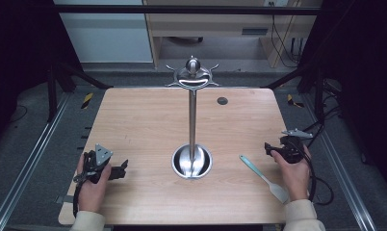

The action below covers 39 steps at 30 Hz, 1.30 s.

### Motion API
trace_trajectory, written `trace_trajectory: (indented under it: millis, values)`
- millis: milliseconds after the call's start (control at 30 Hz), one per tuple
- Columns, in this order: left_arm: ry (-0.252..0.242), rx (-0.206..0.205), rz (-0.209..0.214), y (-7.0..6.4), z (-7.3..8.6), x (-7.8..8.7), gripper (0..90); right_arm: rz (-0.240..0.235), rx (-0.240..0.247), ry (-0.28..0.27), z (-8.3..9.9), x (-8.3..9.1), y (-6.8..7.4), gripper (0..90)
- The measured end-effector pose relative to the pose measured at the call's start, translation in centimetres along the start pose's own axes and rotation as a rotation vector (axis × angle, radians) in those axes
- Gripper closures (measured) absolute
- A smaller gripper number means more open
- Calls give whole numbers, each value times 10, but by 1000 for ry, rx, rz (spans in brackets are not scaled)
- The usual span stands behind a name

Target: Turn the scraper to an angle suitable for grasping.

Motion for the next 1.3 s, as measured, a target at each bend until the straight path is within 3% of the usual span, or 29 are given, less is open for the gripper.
trace_trajectory:
  millis: [233, 367, 400, 433, 500, 567, 633, 667, 967, 1133, 1300]
  values:
    - [-2, -6, -1, -1, 0, 0, 26, 38, 12, 9, -1, -2, 2, 225]
    - [0, -5, 0, -1, 0, 0, 26, 55, 48, 23, -3, -1, 6, 374]
    - [0, -5, 0, -1, 0, 0, 26, 55, 48, 23, -3, -1, 6, 374]
    - [-1, -7, 1, -2, 0, 0, 26, 39, 49, 25, -3, 0, 8, 442]
    - [1, -9, 3, -2, 0, 0, 26, 34, 56, 28, -3, 1, 9, 469]
    - [1, -13, 5, -2, 0, 0, 26, 21, 89, 36, -3, 0, 10, 564]
    - [1, -12, 3, -2, 0, 0, 26, 10, 77, 43, -3, 0, 12, 583]
    - [1, -9, 3, -2, 0, 0, 26, 1, 94, 50, -3, -1, 14, 628]
    - [1, -13, 6, -2, 0, 0, 26, -18, 136, 104, -5, -9, 25, 724]
    - [2, -12, 4, -2, 0, 0, 26, -32, 152, 157, -4, -15, 32, 781]
    - [1, -16, 5, -3, 0, 0, 26, -66, 199, 215, 0, -21, 42, 845]
Point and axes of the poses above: each handheld gripper's, and its own axes: x roughly backward along the jaws, z roughly out of its underside, y roughly to its left, the point moved 1 cm from there along -x, roughly forward along the jaws, and after that the axes turned 13 degrees about -z, right-handed, at the moved point
